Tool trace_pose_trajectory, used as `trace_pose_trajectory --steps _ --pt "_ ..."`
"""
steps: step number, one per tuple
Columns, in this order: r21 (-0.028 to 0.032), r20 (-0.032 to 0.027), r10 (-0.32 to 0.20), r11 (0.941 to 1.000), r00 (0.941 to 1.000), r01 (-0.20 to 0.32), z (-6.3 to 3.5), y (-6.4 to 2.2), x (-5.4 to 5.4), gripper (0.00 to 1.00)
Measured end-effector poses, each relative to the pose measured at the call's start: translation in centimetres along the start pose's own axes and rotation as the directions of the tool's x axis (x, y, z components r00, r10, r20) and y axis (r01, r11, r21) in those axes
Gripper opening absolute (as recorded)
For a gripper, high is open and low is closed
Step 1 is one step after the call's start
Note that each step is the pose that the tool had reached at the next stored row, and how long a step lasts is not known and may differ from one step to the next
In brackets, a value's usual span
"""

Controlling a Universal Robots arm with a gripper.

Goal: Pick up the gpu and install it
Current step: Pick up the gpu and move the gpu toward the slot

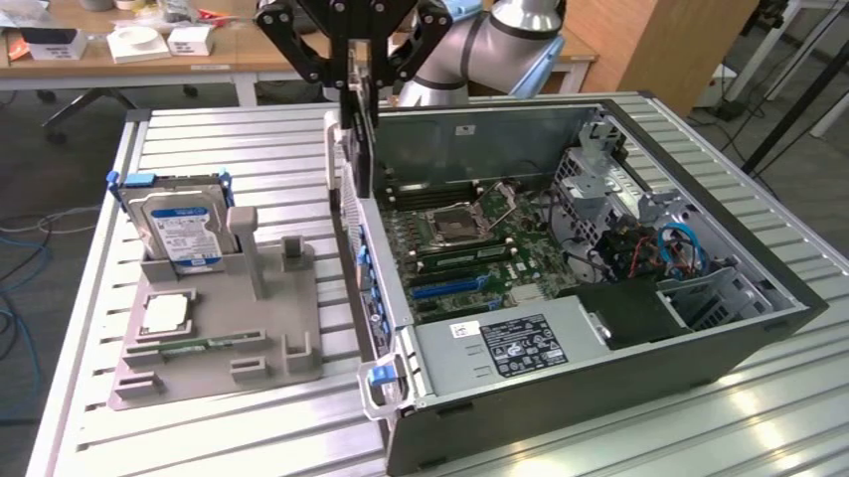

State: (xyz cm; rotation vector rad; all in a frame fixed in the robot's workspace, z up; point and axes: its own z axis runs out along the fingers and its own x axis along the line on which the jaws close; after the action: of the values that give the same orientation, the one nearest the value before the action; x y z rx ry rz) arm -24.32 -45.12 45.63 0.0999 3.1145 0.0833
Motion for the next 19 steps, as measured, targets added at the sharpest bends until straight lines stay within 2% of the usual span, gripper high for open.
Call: trace_pose_trajectory --steps 12,19 --pt "0.0 0.0001 0.0 1.0 1.0 0.0 0.05 0.11 -1.8 0.27" --pt "-0.0001 0.0 0.0 1.0 1.0 0.0 0.1 0.24 -3.7 0.27"
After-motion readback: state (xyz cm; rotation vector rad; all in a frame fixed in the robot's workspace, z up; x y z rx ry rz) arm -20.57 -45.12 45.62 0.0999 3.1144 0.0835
